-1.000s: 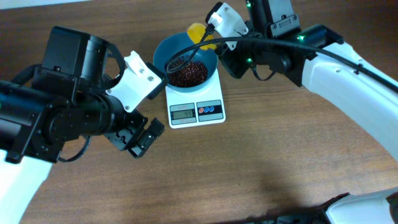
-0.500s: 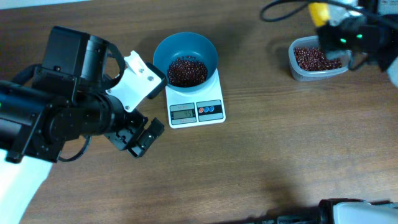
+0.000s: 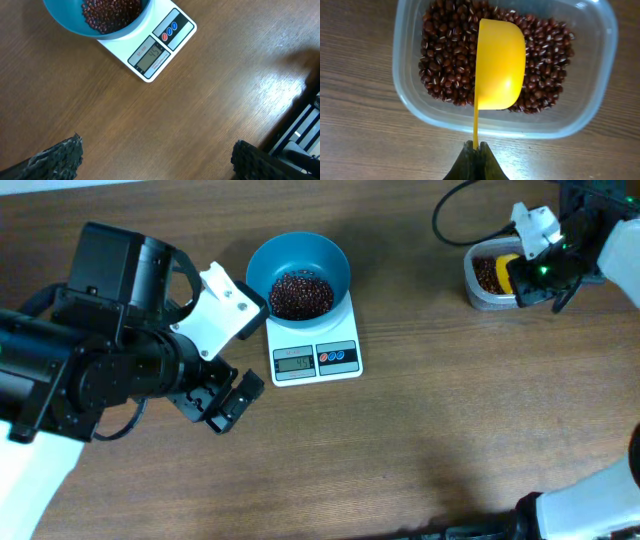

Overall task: Scoop item into bowl and weigh 50g on scale
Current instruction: 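Carry the empty scoop right to the bean tub and dip it in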

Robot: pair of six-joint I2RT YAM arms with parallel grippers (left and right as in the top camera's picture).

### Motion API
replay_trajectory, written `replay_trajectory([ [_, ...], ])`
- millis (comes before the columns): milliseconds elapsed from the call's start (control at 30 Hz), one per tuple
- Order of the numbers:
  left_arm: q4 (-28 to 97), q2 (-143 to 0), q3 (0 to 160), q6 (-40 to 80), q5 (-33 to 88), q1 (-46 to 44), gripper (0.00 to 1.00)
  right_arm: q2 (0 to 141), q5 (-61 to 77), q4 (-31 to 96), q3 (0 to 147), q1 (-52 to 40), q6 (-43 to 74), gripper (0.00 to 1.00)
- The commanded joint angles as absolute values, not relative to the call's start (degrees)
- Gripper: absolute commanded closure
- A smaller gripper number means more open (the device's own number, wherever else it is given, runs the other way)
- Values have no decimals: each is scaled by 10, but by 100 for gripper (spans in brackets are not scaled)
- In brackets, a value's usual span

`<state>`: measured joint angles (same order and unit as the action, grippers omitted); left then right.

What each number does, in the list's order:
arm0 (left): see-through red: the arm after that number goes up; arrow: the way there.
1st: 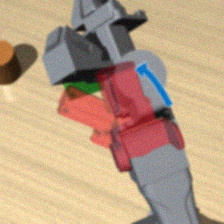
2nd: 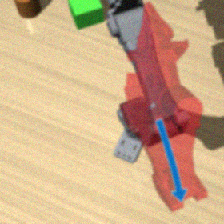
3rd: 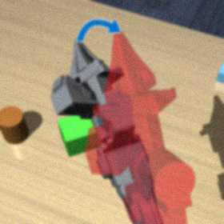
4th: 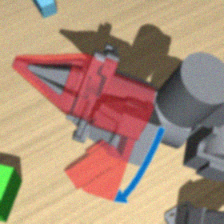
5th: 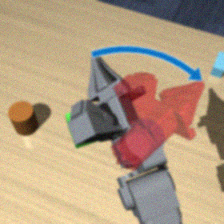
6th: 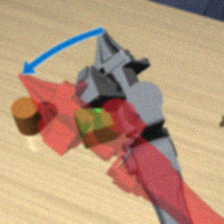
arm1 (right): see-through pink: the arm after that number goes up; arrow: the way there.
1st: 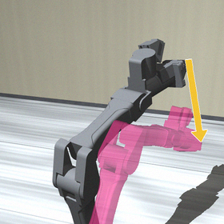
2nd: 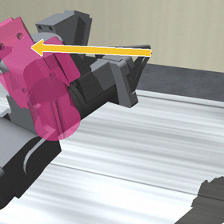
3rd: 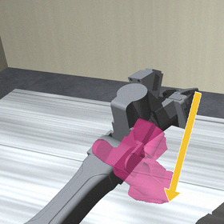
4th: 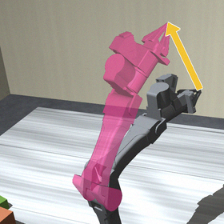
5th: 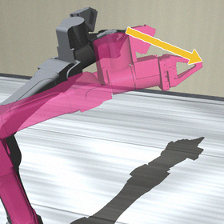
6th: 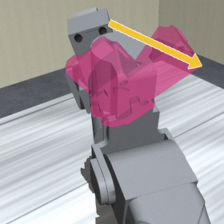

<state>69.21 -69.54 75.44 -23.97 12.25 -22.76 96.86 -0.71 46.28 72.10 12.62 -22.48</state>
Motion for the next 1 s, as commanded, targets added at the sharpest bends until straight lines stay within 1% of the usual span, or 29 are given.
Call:
replay_trajectory([
  [0,691,-691,761,-232,131,-229,1,988,0,446,717,128,-220,96],
  [67,691,-691,761,-232,131,-229,1,988,3,428,717,128,-220,96],
  [300,691,-691,761,-232,131,-229,1,988,147,456,717,128,-220,96],
  [400,691,-691,761,-232,131,-229,1,988,126,458,717,128,-220,96],
  [600,691,-691,761,-232,131,-229,1,987,-10,456,717,129,-221,96],
  [800,691,-691,761,-232,131,-229,1,987,5,456,717,129,-218,96],
  [900,691,-691,761,-232,131,-229,1,987,71,456,717,145,-213,96],
  [967,691,-691,761,-232,131,-229,1,987,92,456,717,168,-180,96],
])
